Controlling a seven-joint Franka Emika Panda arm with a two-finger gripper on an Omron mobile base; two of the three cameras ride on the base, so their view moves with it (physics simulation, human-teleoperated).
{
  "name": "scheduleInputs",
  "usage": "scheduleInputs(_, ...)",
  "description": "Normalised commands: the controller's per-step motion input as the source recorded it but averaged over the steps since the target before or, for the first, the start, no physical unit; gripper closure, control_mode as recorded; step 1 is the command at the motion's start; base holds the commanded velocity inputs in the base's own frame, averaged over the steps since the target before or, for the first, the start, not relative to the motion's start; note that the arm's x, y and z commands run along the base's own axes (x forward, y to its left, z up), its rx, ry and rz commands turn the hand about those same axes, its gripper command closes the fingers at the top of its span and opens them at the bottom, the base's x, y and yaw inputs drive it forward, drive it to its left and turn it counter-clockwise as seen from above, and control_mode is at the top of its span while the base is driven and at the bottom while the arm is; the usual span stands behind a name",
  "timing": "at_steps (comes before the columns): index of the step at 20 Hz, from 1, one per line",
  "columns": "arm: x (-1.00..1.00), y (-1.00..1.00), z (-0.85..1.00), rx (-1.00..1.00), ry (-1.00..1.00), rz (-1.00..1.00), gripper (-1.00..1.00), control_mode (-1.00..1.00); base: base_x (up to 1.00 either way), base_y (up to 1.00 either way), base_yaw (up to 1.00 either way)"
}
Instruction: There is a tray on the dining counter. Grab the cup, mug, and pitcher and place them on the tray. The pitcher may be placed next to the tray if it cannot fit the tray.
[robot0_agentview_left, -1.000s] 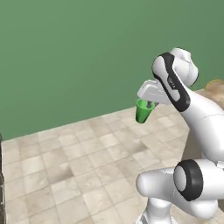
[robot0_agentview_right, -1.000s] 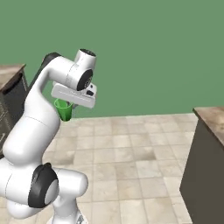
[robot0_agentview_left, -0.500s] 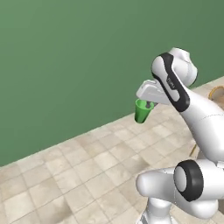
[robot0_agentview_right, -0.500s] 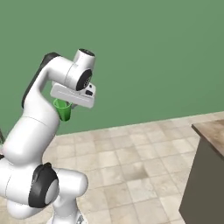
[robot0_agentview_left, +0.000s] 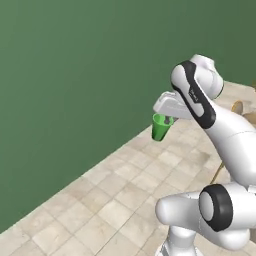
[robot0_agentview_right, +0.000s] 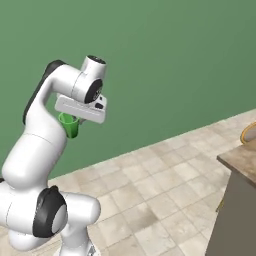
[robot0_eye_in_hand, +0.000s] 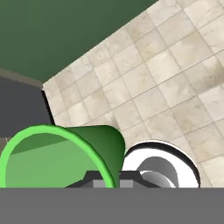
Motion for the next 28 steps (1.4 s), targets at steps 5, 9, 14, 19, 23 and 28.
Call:
scheduleInputs(5, 0.0, 0.0, 0.0, 0.0, 0.0, 0.0, 1.0, 1.0, 1.0, 0.75, -0.58)
scheduleInputs(9, 0.0, 0.0, 0.0, 0.0, 0.0, 0.0, 1.0, 1.0, 1.0, 0.85, -0.6)
scheduleInputs(14, 0.0, 0.0, 0.0, 0.0, 0.0, 0.0, 1.0, 1.0, 0.97, 0.8, -0.62)
scheduleInputs(19, 0.0, 0.0, 0.0, 0.0, 0.0, 0.0, 1.0, 1.0, 0.95, 0.69, -0.62)
scheduleInputs(23, 0.0, 0.0, 0.0, 0.0, 0.0, 0.0, 1.0, 1.0, 1.0, 0.59, -0.56)
scheduleInputs(28, 0.0, 0.0, 0.0, 0.0, 0.0, 0.0, 1.0, 1.0, 1.0, 0.46, -0.52)
